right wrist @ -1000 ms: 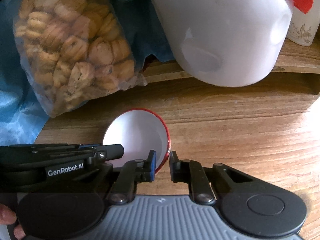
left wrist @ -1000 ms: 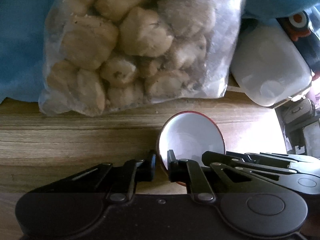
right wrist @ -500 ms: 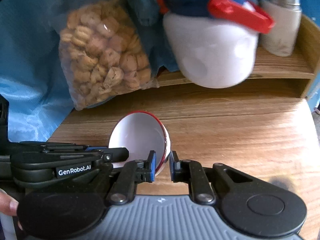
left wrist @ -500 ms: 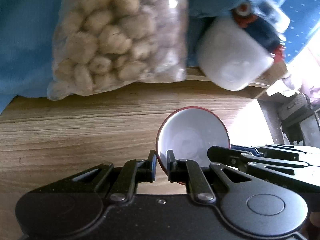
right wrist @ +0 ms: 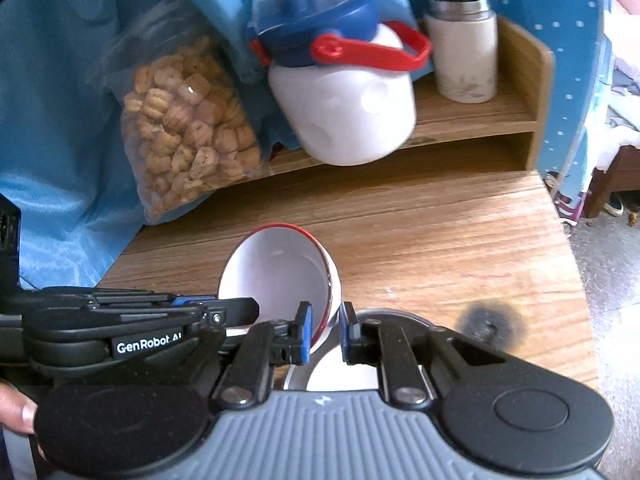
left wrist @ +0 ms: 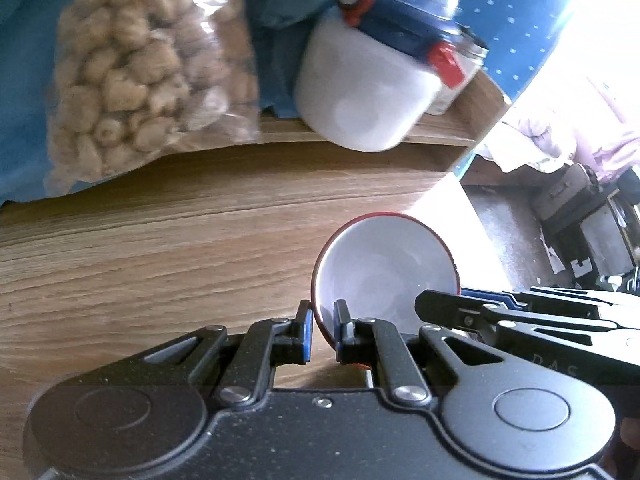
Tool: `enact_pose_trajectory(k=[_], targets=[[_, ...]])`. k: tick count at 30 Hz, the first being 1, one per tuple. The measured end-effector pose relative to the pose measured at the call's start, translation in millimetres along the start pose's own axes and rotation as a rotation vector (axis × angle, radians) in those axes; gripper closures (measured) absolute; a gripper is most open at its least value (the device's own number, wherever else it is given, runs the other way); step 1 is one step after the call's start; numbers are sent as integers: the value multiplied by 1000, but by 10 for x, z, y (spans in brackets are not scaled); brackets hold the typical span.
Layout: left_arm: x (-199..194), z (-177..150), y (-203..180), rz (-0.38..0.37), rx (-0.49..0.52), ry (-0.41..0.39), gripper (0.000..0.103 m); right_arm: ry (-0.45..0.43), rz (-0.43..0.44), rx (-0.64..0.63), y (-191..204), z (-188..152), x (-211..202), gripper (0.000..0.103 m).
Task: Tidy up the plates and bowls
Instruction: 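Lift the small white bowl with both grippers and carry it over the steel bowl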
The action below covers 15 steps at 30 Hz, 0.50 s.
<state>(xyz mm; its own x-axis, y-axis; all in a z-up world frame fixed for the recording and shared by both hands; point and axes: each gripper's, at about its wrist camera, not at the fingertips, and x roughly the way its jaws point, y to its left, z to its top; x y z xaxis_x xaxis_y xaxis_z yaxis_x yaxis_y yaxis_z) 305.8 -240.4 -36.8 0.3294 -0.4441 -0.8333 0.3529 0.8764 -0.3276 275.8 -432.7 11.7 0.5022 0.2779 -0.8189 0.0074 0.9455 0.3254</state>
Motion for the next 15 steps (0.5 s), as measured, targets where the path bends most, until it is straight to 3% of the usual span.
enact_pose_trajectory(k=[15], targets=[[-89,-125,-475,-11,72,26,92,-9,-12,49,-357,-198,-319,87]])
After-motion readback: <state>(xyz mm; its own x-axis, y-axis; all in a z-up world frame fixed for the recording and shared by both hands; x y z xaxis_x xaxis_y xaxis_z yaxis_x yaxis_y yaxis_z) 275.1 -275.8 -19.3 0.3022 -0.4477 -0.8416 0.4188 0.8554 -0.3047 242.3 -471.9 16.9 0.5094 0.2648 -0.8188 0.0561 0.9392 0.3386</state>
